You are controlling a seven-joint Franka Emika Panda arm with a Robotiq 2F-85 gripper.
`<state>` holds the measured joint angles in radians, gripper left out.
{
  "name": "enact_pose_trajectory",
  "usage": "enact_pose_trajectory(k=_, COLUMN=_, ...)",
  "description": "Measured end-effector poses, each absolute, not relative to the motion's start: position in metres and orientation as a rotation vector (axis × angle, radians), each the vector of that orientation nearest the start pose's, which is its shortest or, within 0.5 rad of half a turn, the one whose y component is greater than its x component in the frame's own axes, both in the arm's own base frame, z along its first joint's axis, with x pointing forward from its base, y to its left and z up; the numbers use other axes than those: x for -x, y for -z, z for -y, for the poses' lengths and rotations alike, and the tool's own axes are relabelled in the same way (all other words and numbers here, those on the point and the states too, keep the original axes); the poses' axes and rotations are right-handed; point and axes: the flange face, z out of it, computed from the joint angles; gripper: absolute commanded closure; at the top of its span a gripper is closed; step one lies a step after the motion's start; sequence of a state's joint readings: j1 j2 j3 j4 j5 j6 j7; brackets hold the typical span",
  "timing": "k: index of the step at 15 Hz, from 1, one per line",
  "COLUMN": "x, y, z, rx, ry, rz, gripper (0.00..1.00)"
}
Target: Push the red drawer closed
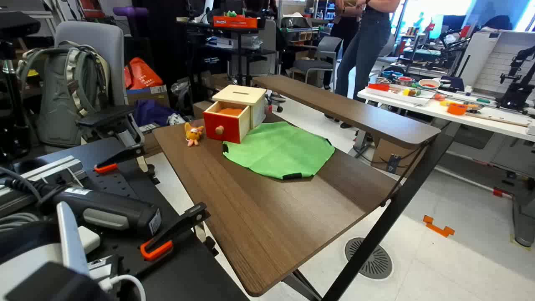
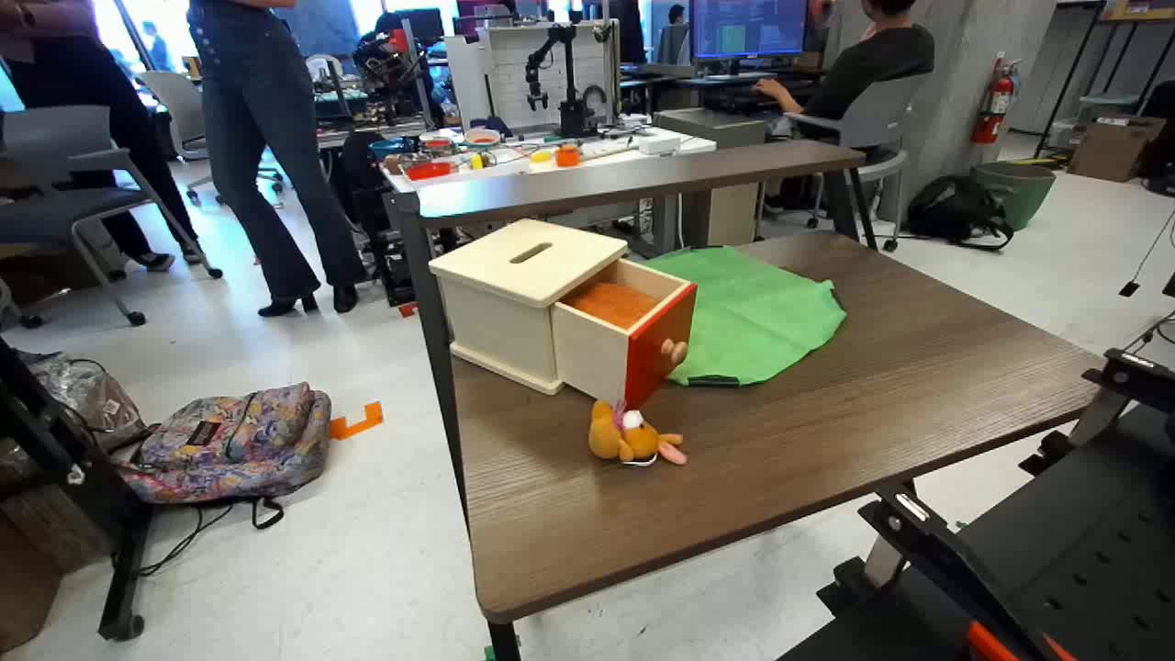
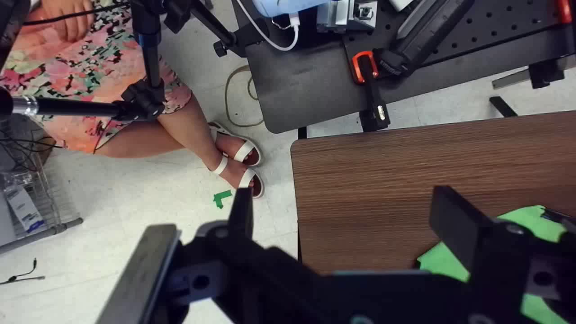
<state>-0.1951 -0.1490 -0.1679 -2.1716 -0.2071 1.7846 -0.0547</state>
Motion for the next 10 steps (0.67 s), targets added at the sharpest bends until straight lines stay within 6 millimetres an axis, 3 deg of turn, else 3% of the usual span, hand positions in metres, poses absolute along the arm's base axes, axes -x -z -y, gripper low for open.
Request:
enact_pose_trajectory(k=6, x=-0.444, y=-0.438, z=0.181, rx=3.215, ry=-0.432, rz=-0.365, gripper=0.0)
enact_pose_trajectory(k=10, x=-0.464, y=-0.427, z=0.148, rx=3.247, ry=-0.411, rz=-0.283, gripper=0.0)
